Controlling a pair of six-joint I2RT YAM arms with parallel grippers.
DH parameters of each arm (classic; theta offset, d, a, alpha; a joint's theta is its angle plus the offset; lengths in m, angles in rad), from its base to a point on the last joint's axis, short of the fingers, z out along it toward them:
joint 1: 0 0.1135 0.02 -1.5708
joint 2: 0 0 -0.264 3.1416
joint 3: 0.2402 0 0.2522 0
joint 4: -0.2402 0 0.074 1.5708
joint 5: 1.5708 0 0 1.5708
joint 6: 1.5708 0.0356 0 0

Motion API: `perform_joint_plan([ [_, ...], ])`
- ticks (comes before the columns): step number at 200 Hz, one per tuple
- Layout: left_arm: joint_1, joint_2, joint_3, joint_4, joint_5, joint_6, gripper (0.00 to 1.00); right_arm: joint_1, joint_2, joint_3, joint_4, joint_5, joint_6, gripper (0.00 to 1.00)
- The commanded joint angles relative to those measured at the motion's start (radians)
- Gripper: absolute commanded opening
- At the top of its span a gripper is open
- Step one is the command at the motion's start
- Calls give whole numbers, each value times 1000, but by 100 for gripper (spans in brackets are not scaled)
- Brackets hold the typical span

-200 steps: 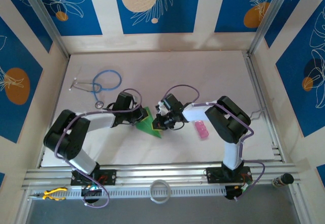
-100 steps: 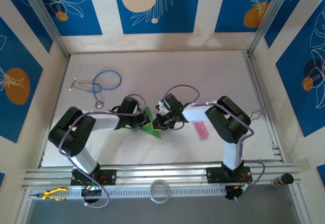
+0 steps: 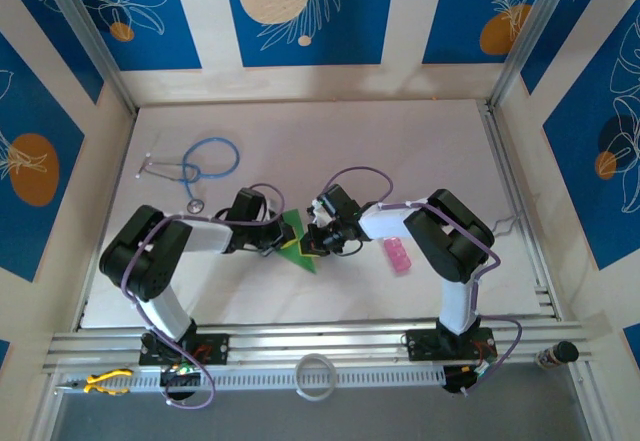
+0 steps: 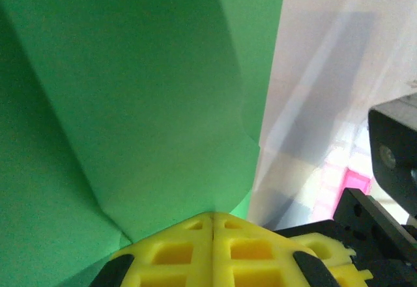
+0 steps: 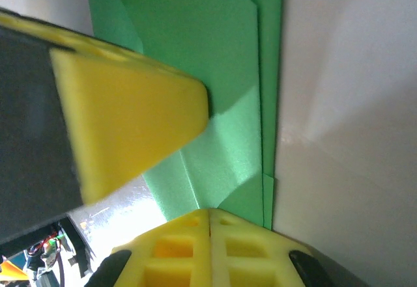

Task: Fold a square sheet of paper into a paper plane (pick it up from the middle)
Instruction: Fourth fold the wing at the center of the table.

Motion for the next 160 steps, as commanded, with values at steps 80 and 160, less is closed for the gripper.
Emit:
perform_joint_plan([
  [80, 155, 64, 79, -127, -41, 134, 8, 4, 49, -34, -178, 97, -21, 1],
  [160, 256, 91, 138, -182, -30, 188, 8, 4, 51, -33, -186, 90, -38, 1],
])
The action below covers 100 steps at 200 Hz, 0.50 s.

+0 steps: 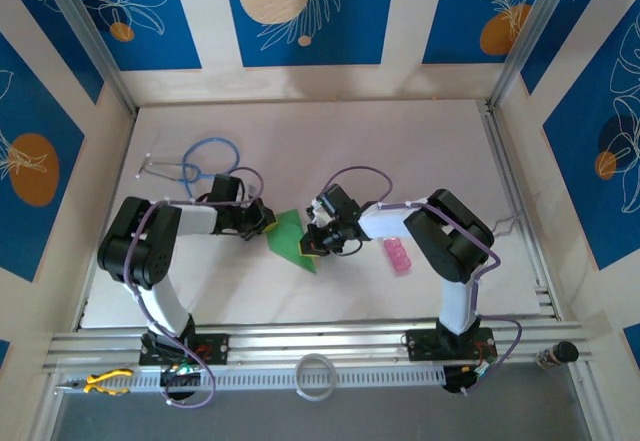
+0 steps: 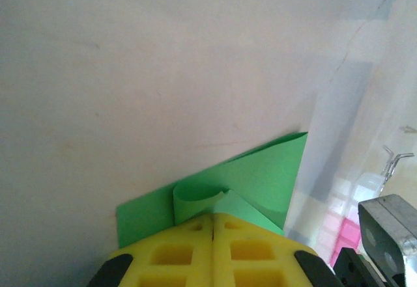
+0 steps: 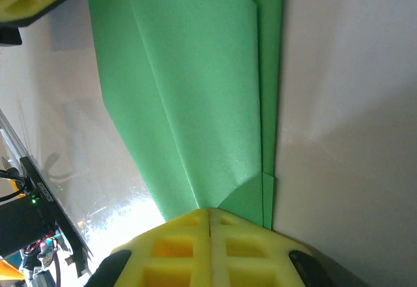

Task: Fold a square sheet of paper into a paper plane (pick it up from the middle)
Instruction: Fourth fold the wing at the center of the table.

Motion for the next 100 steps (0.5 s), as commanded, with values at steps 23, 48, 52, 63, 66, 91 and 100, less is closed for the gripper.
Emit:
perform_joint_plan([
  [23, 71, 36, 68, -114, -124, 57, 7, 3, 51, -37, -178, 85, -32, 1],
  [48, 87, 48, 100, -142, -129, 60, 7, 3, 47, -37, -181, 85, -40, 1],
  [52, 87, 49, 107, -145, -128, 61, 7, 4, 46, -37, -182, 86, -41, 1],
  [63, 87, 44, 121, -156, -127, 63, 7, 3, 45, -34, -188, 87, -47, 1],
  [66, 87, 42, 125, -158, -126, 63, 7, 3, 45, -34, -191, 86, -48, 1],
  [91, 86, 1, 142, -175, -117, 61, 7, 2, 44, -25, -204, 88, -61, 1],
  [100, 85, -25, 140, -172, -108, 54, 8, 2, 43, -21, -206, 88, -63, 1],
])
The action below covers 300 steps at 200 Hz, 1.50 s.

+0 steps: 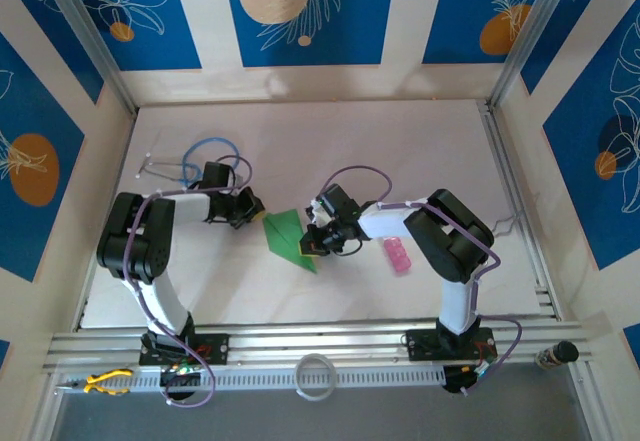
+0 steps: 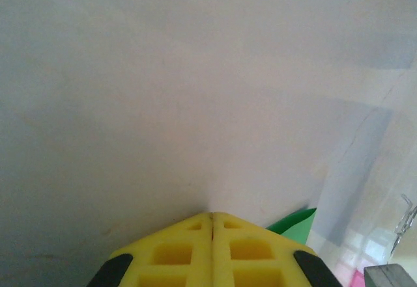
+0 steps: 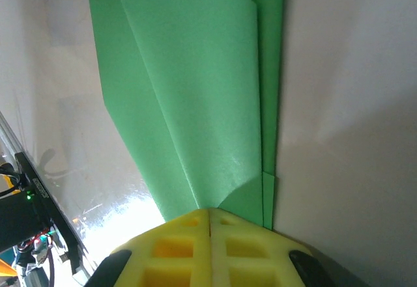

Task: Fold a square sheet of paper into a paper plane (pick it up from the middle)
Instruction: Fourth fold the wing at the center of the table.

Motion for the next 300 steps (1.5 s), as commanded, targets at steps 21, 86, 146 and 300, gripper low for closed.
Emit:
perform_joint_plan([
  [21, -1, -113, 6, -40, -8, 1, 10, 2, 44, -19, -196, 89, -30, 1],
  [86, -172, -151, -106, 104, 38, -64, 10, 1, 29, -9, -183, 85, -7, 1],
  [146, -199, -34, -181, 176, -8, -98, 8, 0, -4, 42, -210, 53, -53, 2],
  [300, -199, -37, -205, 164, -19, -75, 6, 36, 110, 138, -159, 30, -24, 6],
])
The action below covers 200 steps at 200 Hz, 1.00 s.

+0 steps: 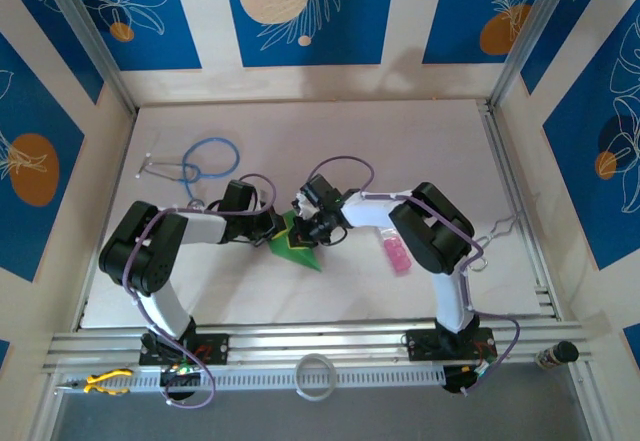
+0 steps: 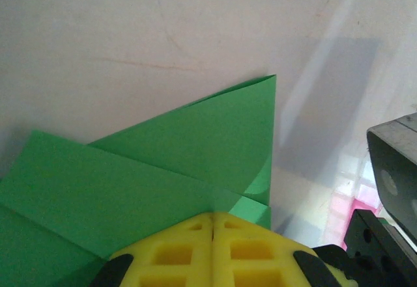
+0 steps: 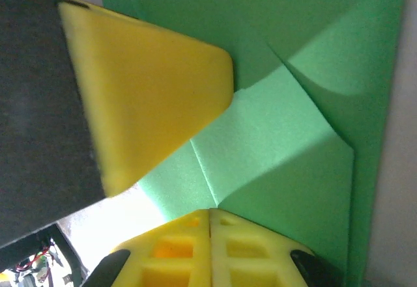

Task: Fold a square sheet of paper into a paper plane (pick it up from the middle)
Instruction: Fourth fold the wing at the center of the table.

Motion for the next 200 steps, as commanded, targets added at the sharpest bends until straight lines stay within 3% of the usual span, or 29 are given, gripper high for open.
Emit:
perform_joint_plan([
  [1, 3, 24, -28, -49, -48, 17, 6, 8, -11, -74, -36, 16, 2, 6],
  [108, 13, 19, -34, -62, -62, 21, 4, 14, -225, -363, 78, -2, 10, 10],
  [200, 15, 20, -35, -63, -56, 13, 4, -8, -337, -345, 50, -37, 0, 11],
])
